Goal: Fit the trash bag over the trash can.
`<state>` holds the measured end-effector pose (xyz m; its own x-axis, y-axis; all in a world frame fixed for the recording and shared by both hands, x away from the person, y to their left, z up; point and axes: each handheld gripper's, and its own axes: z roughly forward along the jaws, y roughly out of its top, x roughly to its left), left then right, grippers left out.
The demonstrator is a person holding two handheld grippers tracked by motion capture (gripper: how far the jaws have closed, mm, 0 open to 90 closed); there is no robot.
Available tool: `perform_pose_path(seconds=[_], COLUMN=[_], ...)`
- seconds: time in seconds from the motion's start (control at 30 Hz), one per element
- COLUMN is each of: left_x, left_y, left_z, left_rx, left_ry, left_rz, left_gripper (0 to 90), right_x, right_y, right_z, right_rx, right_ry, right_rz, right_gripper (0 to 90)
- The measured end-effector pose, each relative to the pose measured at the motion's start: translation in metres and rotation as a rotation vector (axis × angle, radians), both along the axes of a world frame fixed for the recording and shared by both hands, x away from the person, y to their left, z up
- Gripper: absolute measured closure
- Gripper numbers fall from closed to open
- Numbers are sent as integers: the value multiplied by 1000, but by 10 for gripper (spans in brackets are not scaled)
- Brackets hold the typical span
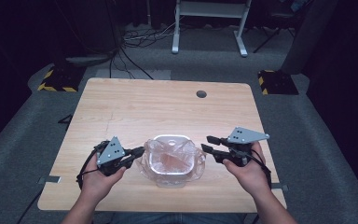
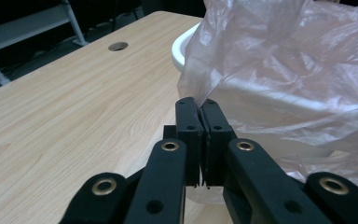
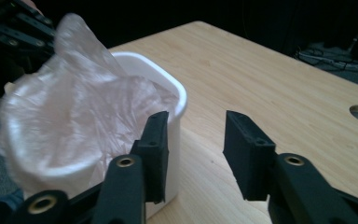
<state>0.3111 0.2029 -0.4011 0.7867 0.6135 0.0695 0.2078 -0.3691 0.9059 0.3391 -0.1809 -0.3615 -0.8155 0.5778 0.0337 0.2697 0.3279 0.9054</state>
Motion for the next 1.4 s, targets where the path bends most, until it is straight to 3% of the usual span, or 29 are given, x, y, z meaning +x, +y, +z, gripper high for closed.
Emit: perform_pose_path(seconds=[0.13,0.27,0.33,0.43,0.5,0.6,0.7,0.87,0.93,0.97,1.13,1.27,1.4], left_x=[-3,-3,-1,4,10,18,24,29,28,29,32,39,44], left_y=[0,-1,-2,-5,-8,-13,-21,-26,-26,-26,-25,-26,-28], left_z=[3,4,5,4,1,-6,-11,-12,-11,-10,-12,-17,-23], left_rx=[12,12,13,22,10,14,34,34,13,14,5,50,80], left_ry=[1,-6,-7,-16,-13,10,25,42,49,33,38,63,113], left_rz=[10,12,17,21,18,23,17,2,-8,-2,1,8,1], left_gripper=[859,856,838,851,894,900,900,900,900,900,900,900,900], right_x=[-10,-12,-7,3,10,19,27,36,40,41,46,46,44], right_y=[5,17,19,19,19,21,25,33,33,33,41,45,42], right_z=[5,0,-2,-5,-7,-16,-27,-37,-41,-43,-61,-67,-67], right_rx=[34,-2,-19,17,19,-25,-27,-29,-25,-31,-83,-83,-78], right_ry=[20,22,47,80,73,47,71,102,118,128,174,183,183], right_rz=[66,93,115,107,79,22,6,6,6,6,30,39,41], right_gripper=[505,503,809,900,900,900,900,900,900,900,900,900,900])
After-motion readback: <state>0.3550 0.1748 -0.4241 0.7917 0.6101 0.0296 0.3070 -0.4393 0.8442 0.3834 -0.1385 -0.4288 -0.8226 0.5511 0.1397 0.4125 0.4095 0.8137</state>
